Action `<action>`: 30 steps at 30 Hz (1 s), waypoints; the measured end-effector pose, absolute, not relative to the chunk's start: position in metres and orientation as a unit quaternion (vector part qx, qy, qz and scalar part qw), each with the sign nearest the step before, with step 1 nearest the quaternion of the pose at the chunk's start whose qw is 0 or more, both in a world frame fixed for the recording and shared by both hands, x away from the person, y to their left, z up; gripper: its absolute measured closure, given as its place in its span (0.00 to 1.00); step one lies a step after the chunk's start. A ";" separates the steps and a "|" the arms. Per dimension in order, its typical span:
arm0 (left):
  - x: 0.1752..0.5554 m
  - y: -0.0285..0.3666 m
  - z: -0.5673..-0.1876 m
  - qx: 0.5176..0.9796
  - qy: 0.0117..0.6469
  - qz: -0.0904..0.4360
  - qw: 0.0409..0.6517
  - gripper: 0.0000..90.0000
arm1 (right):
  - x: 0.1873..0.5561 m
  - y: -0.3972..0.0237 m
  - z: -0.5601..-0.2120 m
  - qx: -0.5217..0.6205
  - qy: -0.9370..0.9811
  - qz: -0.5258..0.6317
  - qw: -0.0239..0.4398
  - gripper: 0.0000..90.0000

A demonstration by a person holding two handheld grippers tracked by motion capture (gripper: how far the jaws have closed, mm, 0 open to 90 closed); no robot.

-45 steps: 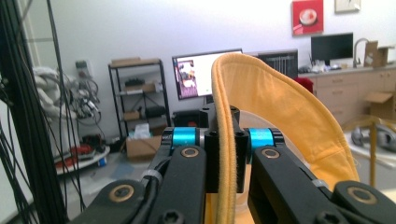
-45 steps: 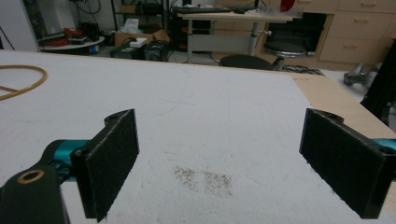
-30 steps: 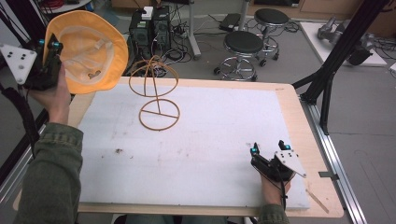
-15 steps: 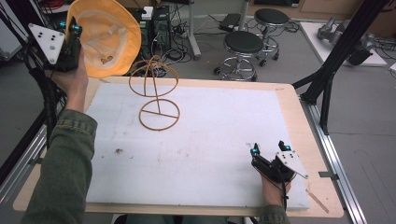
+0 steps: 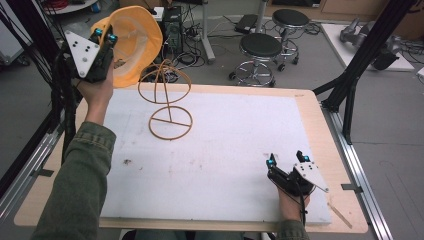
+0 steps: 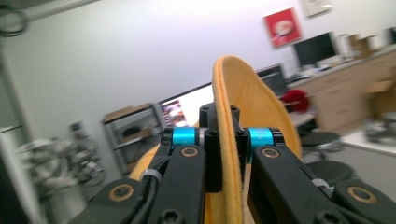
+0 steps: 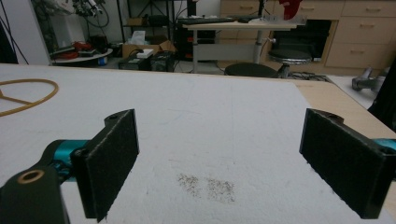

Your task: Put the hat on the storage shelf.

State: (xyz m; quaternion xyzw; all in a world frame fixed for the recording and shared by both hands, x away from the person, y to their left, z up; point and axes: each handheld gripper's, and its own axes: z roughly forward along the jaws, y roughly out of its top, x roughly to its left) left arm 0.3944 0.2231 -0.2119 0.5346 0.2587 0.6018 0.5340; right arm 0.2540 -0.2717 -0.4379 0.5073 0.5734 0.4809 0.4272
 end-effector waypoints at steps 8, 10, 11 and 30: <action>0.391 0.203 -0.217 0.579 0.210 0.565 0.549 0.98 | 0.253 -0.268 -0.438 0.508 0.571 0.485 0.425 0.12; 0.392 0.198 -0.220 0.585 0.205 0.559 0.551 0.98 | 0.253 -0.268 -0.438 0.507 0.571 0.486 0.426 0.12; 0.393 0.194 -0.221 0.589 0.204 0.554 0.552 0.98 | 0.253 -0.267 -0.438 0.508 0.571 0.485 0.425 0.12; 0.407 0.139 -0.241 0.669 0.146 0.447 0.576 0.98 | 0.249 -0.264 -0.435 0.495 0.560 0.504 0.433 0.12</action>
